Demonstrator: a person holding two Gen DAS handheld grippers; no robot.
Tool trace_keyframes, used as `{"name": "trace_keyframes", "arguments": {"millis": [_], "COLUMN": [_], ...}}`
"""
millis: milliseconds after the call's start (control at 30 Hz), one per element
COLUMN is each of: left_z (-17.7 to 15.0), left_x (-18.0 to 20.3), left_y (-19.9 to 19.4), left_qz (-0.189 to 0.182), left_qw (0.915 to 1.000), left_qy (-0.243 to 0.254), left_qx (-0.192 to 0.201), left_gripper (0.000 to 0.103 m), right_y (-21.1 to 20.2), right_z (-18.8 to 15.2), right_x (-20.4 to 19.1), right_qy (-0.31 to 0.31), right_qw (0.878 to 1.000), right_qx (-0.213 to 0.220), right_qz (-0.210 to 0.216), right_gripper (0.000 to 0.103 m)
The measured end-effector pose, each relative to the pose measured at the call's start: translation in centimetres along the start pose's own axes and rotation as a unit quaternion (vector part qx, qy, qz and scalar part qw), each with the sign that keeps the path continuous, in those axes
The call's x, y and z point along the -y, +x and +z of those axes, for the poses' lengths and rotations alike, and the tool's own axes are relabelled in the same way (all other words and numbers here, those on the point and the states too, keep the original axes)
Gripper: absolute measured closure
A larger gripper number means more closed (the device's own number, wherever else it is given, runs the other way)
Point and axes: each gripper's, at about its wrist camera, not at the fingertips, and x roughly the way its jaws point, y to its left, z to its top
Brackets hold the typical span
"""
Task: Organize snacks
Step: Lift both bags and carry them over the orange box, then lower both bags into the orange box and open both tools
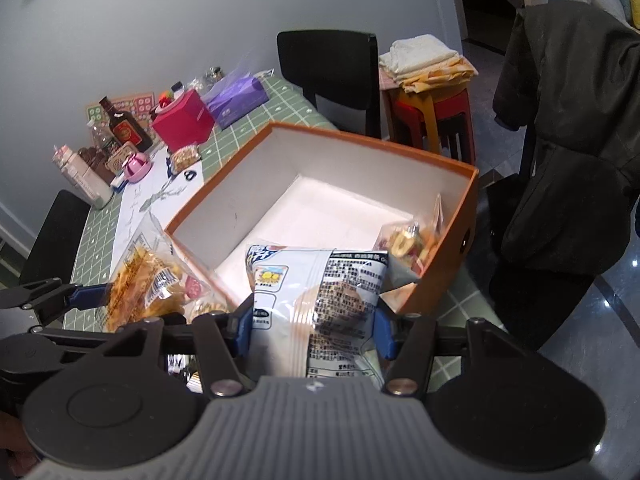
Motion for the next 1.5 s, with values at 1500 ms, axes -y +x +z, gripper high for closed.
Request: {"name": "trace_keyframes", "arguments": {"millis": [1500], "left_z": [6.3], "left_x": [-2.0], "left_y": [16.1], "left_qz": [0.076], "left_qw": [0.9796], "left_qy": [0.112], "left_qx": [-0.148], "left_gripper": [0.015], "right_y": [20.8], "right_z": [9.3], "right_x": [-0.5], "right_qy": [0.063], "right_qw": [0.992], "right_qx": [-0.096], "right_qz": [-0.055], "right_gripper": [0.048]}}
